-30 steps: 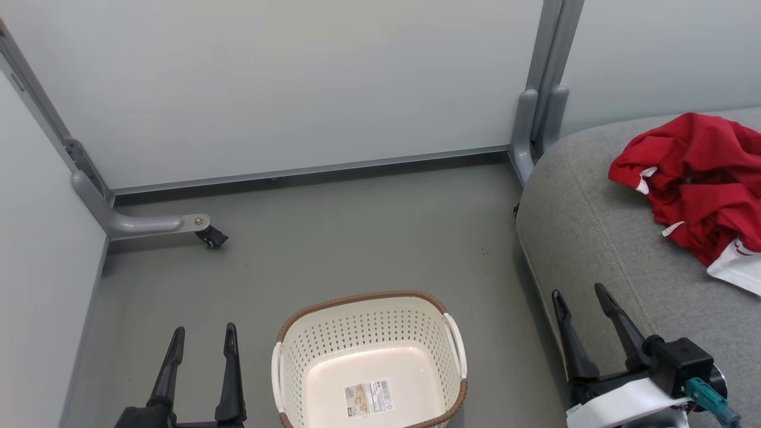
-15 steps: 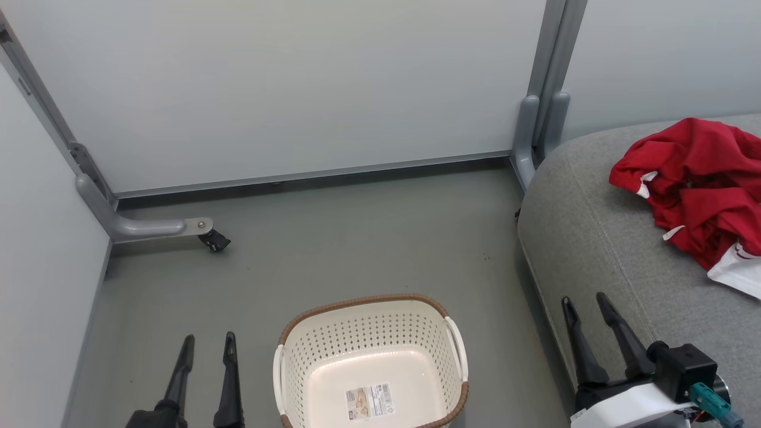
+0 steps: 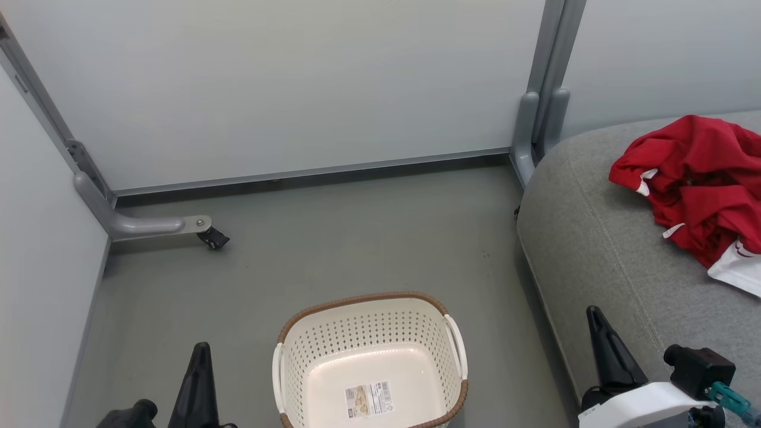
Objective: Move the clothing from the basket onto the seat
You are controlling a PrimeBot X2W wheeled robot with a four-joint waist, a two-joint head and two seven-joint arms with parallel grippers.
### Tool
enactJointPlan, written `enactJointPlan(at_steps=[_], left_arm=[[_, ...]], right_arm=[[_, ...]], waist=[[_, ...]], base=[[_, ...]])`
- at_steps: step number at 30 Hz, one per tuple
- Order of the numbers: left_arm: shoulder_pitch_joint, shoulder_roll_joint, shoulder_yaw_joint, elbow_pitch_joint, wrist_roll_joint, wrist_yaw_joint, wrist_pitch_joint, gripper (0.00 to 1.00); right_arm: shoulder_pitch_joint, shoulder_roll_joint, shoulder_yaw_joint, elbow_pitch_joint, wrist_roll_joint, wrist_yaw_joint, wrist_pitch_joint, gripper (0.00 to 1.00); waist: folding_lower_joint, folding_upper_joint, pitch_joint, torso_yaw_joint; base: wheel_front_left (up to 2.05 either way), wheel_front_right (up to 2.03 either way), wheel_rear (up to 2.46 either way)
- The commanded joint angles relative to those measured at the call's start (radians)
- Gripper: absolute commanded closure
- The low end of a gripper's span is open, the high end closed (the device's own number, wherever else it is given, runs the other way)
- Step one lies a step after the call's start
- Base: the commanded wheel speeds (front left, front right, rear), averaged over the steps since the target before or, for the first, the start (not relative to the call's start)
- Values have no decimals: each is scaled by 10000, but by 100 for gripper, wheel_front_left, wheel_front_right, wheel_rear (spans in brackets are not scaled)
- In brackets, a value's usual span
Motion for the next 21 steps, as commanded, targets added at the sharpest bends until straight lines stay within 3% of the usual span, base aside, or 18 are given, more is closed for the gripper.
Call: enactJointPlan(at_steps=[1, 21], left_arm=[[-396, 99, 79, -78, -476, -80, 71, 100], [-1112, 243, 349, 448, -3733, -358, 745, 100]], right_arm=[[-328, -93, -62, -87, 452, -1, 83, 100], [-753, -224, -284, 239, 3572, -3, 786, 100]], waist=[[1, 0, 8, -2], [1, 0, 118, -31]], base=[[0, 0, 0], [0, 0, 0]])
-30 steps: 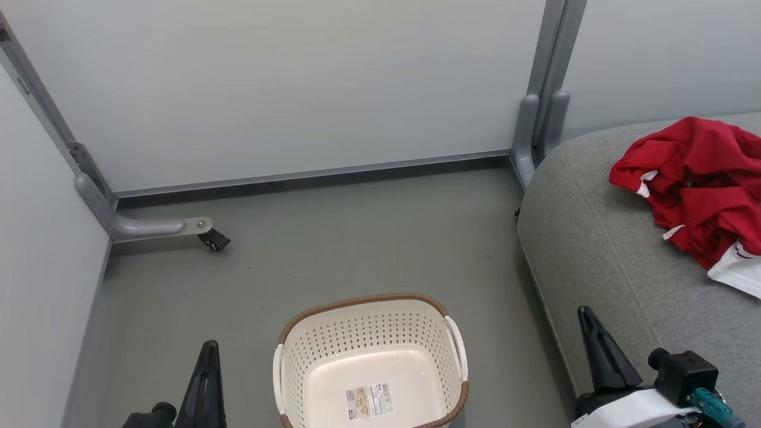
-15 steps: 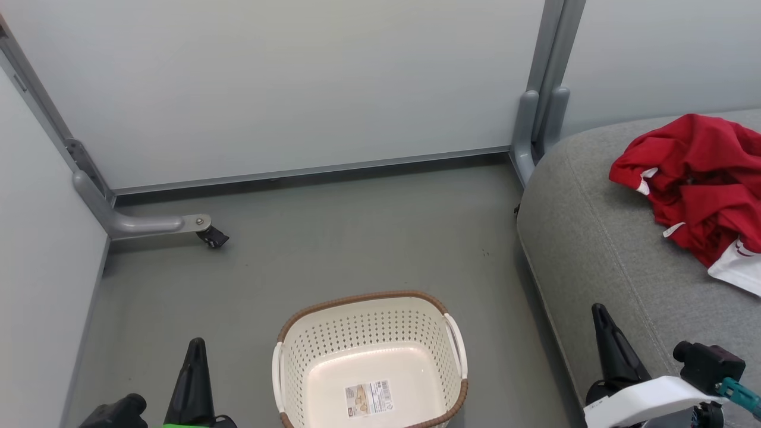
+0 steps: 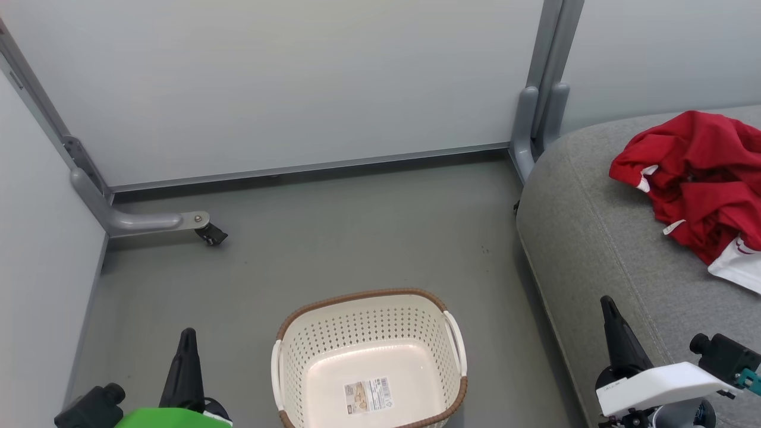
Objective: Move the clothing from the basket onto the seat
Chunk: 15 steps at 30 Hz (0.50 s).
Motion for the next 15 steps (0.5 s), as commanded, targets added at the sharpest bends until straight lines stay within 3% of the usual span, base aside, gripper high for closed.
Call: enactJointPlan(at_steps=[1, 15], left_arm=[[-363, 86, 83, -68, -395, -101, 72, 100], [-750, 145, 278, 174, -2238, -246, 489, 100]], right_arm=[[-283, -88, -59, -60, 368, -3, 79, 100], [-527, -135, -222, 125, 2138, -4, 513, 100]], waist=[[0, 0, 8, -2], [0, 0, 87, -23]], base=[[0, 0, 0], [0, 0, 0]])
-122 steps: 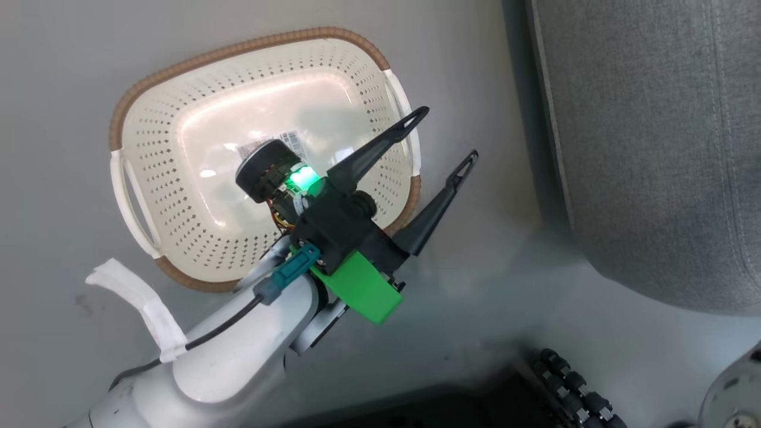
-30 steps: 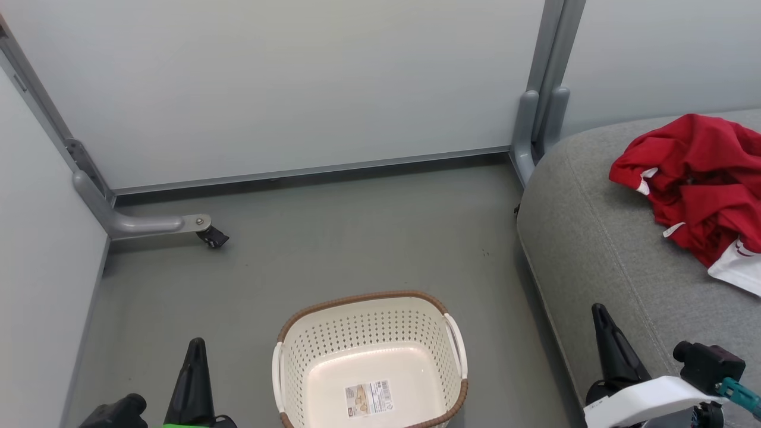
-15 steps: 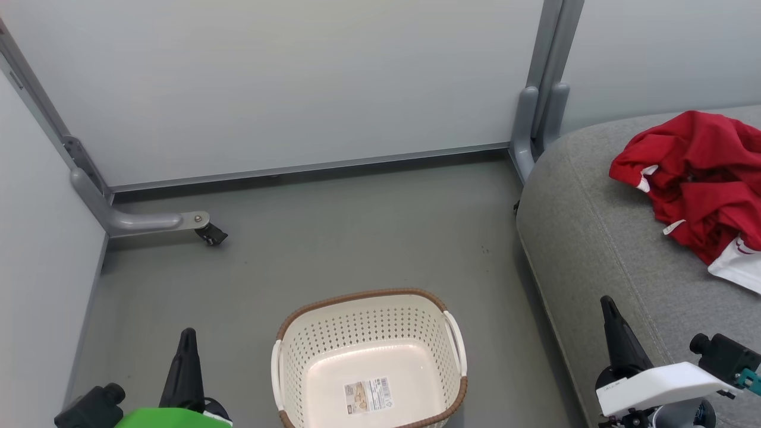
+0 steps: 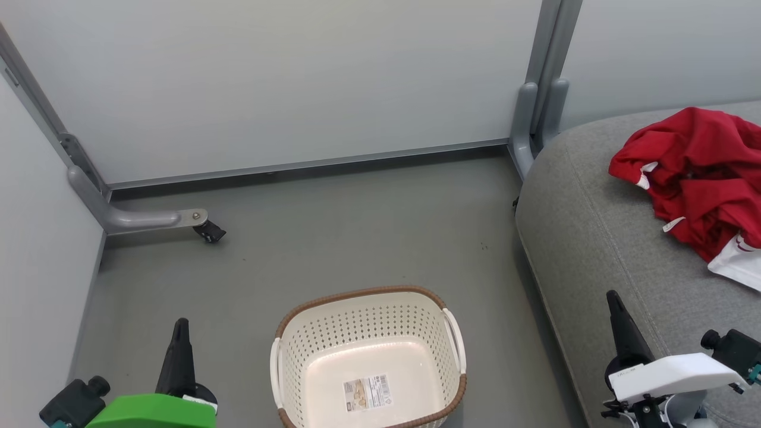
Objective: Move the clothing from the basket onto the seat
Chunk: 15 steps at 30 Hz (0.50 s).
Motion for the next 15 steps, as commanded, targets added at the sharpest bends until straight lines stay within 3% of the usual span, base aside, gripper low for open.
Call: enactJointPlan(at_steps=[1, 15], left_arm=[[-337, 97, 73, -49, -369, -85, 68, 100], [-686, 128, 281, 184, -2033, -212, 480, 100]], right_arm=[[-282, -71, -63, -52, 342, -4, 70, 100], [-495, -101, -235, 123, 1946, -4, 486, 100]], waist=[[0, 0, 9, -2], [0, 0, 93, -24]], base=[[0, 0, 0], [0, 0, 0]])
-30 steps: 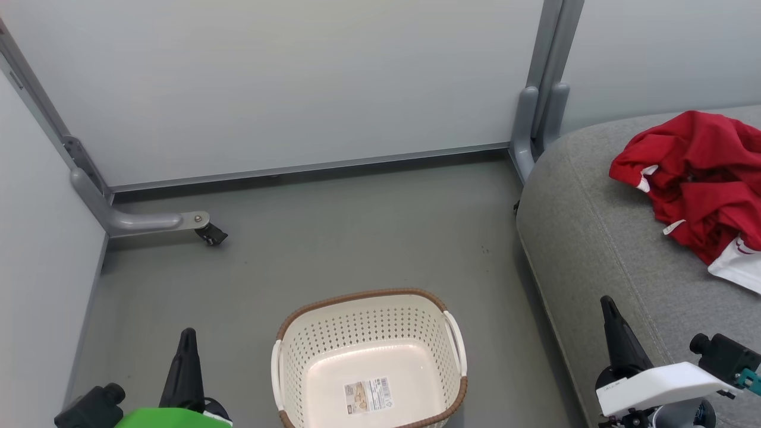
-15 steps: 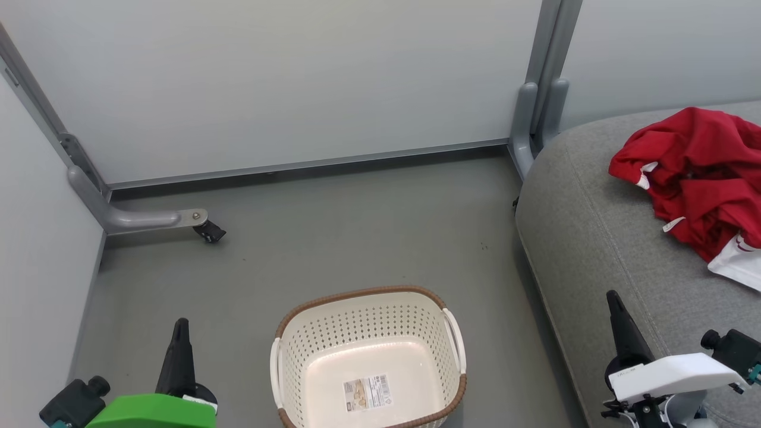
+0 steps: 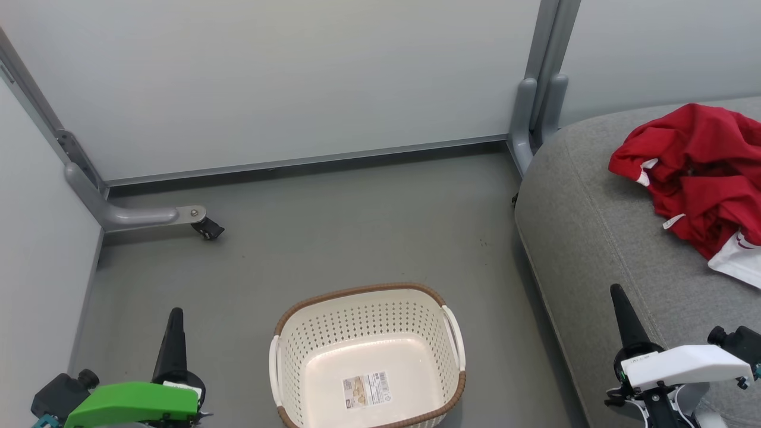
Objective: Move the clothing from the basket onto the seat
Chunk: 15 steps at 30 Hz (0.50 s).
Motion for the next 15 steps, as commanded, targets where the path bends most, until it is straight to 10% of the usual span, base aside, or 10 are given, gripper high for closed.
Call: enactJointPlan(at_steps=[1, 15], left_arm=[[-307, 103, 65, -29, -302, -67, 71, 100], [-594, 109, 265, 165, -1641, -180, 421, 100]], right_arm=[[-221, -73, -59, -37, 279, 0, 72, 100], [-398, -81, -217, 114, 1573, -1, 431, 100]], waist=[[0, 0, 8, -2], [0, 0, 86, -22]], base=[[0, 0, 0], [0, 0, 0]])
